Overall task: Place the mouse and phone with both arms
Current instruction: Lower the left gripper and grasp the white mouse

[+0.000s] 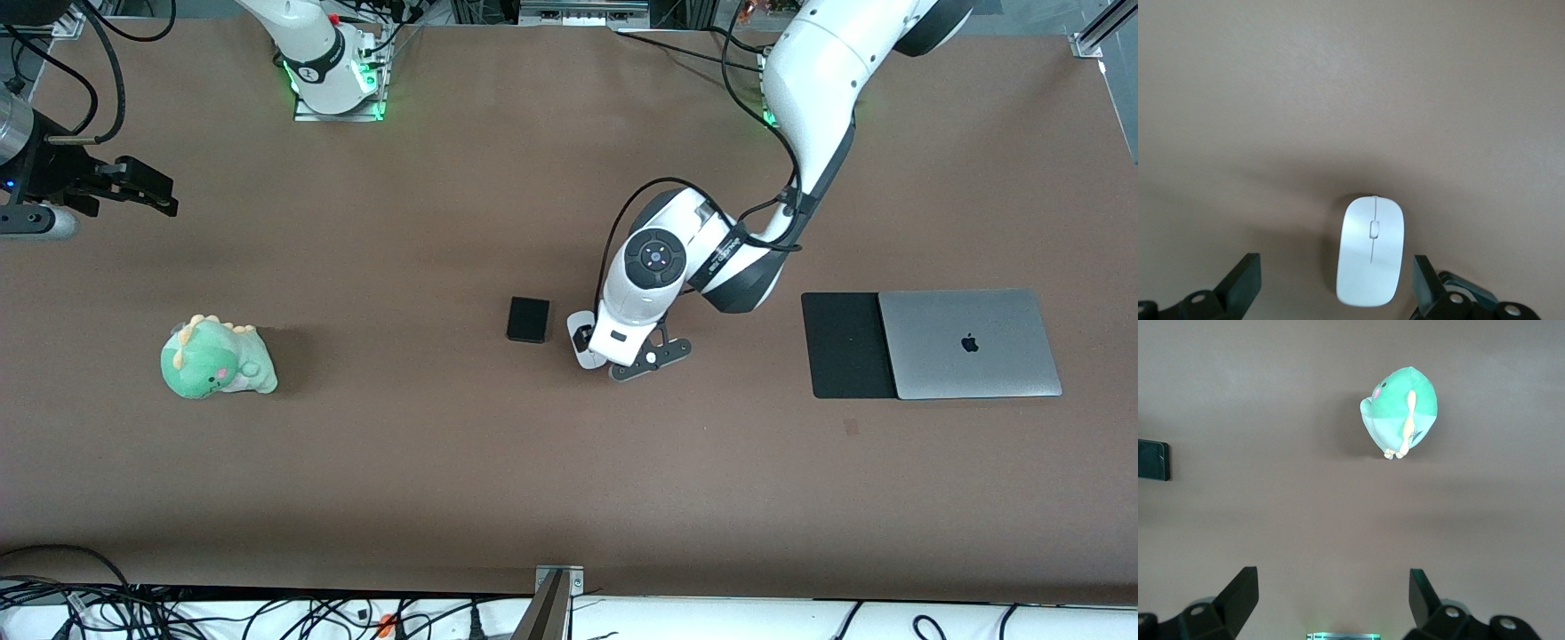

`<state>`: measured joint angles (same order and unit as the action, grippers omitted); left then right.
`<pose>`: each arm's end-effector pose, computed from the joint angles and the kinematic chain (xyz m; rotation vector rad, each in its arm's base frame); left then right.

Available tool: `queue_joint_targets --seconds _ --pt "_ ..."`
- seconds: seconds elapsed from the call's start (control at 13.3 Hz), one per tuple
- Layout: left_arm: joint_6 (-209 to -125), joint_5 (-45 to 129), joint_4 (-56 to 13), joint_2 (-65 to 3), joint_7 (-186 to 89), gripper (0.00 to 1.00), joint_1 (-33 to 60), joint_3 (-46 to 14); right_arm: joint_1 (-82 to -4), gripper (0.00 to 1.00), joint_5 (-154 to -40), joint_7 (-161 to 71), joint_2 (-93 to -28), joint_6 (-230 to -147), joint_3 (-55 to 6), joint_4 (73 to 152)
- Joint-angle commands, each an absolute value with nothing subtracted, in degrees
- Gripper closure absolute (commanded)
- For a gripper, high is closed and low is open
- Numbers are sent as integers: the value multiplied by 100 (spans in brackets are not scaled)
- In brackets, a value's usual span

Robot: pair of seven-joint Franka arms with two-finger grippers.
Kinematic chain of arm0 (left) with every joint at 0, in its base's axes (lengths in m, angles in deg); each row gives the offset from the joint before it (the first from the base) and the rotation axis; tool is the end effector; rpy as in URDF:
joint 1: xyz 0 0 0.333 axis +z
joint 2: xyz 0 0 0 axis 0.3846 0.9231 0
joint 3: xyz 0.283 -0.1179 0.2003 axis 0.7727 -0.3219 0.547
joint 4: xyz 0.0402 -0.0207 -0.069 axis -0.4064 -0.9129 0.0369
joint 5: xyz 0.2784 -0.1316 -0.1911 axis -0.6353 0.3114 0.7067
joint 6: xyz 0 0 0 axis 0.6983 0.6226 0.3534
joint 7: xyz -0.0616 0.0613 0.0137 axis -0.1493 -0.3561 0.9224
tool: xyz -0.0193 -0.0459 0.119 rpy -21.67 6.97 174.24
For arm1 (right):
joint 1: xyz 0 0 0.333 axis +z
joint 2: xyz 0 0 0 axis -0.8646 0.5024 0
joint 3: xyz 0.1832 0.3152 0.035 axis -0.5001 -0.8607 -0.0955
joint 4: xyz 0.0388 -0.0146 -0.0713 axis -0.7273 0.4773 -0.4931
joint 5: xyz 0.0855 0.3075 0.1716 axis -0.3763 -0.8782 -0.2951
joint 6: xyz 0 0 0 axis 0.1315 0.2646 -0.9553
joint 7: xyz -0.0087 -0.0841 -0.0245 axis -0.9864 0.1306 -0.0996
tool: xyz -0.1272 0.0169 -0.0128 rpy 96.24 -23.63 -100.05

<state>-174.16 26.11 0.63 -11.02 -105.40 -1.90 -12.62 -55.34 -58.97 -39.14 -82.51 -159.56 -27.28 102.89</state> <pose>0.6120 -0.4333 0.2882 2.9920 0.6497 -0.0742 0.5256 0.0173 0.6337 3.1185 0.0330 -0.1408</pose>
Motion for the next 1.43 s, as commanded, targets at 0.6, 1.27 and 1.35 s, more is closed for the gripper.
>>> queue_joint_targets --seconds 0.6,1.27,1.35 --pt "-17813 2434 815 -191 -11181 0 -1061 -618 -5536 0 -5962 -3902 -8267 -15917 -2741 10282" --pt "-17804 2136 727 -147 -11154 12 -1140 -635 -5466 0 -5962 -3902 -8267 -15943 -2750 10282" --pt "-17804 2126 718 -147 -11154 17 -1140 -627 -5466 0 -5962 -3902 -8267 -15943 -2750 10282"
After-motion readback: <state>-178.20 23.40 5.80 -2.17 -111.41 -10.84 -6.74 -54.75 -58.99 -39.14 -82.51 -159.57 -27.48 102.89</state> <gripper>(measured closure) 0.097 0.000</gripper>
